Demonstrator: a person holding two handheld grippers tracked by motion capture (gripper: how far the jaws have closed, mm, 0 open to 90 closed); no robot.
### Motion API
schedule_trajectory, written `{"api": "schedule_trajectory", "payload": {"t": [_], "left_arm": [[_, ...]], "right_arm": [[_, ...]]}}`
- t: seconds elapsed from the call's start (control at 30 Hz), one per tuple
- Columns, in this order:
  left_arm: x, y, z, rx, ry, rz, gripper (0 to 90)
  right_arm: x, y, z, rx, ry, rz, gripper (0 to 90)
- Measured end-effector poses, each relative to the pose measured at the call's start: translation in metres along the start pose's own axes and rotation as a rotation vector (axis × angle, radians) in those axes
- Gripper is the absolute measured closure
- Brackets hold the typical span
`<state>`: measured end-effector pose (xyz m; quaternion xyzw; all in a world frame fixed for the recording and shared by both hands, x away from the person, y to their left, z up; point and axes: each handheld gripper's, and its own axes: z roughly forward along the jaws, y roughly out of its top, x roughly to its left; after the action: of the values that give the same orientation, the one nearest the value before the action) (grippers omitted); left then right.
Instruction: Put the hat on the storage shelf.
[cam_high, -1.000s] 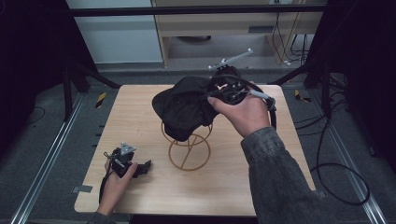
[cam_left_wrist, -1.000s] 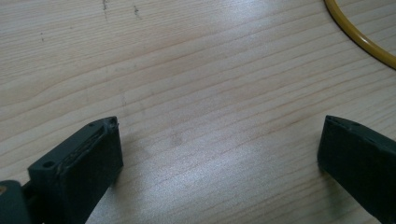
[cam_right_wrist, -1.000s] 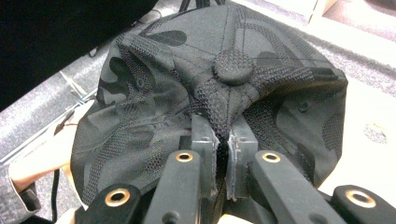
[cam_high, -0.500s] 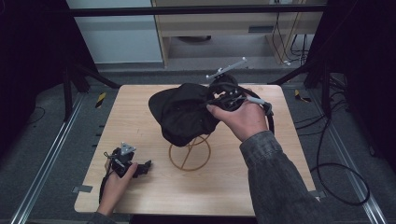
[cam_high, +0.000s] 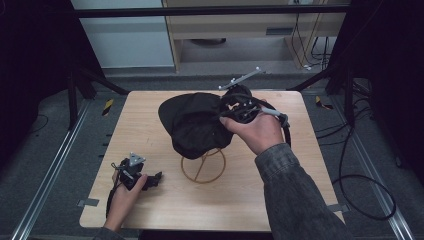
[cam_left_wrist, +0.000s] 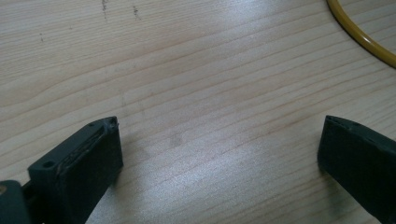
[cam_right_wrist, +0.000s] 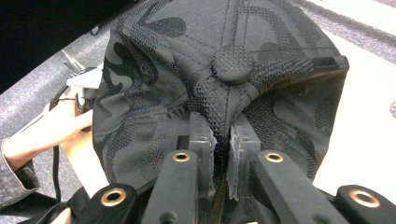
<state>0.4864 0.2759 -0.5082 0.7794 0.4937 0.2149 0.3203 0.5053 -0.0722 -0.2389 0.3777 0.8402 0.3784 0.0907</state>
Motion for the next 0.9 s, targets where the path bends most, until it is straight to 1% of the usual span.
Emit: {"api": "schedule_trajectory", "payload": {"t": [0.17, 0.4, 0.53, 0.67, 0.87, 0.9], "left_arm": [[0.000, 0.000, 0.000, 0.000, 0.000, 0.000, 0.0], [0.000, 0.000, 0.000, 0.000, 0.000, 0.001, 0.0], [0.000, 0.000, 0.000, 0.000, 0.000, 0.000, 0.0], [0.000, 0.000, 0.000, 0.000, 0.000, 0.000, 0.0], [0.000, 0.000, 0.000, 0.001, 0.001, 0.000, 0.0], [0.000, 0.001, 0.000, 0.001, 0.001, 0.000, 0.0]], "right_arm": [[0.001, -0.001, 0.001, 0.008, 0.002, -0.004, 82.4], [0.003, -0.002, 0.009, 0.019, 0.004, -0.008, 82.4], [0.003, -0.002, 0.010, 0.016, 0.000, -0.013, 82.5], [0.001, -0.005, 0.014, 0.018, 0.004, 0.002, 82.3], [0.001, -0.004, 0.017, 0.010, -0.001, -0.006, 81.7], [0.002, -0.003, 0.017, 0.007, -0.003, -0.001, 81.9]]}}
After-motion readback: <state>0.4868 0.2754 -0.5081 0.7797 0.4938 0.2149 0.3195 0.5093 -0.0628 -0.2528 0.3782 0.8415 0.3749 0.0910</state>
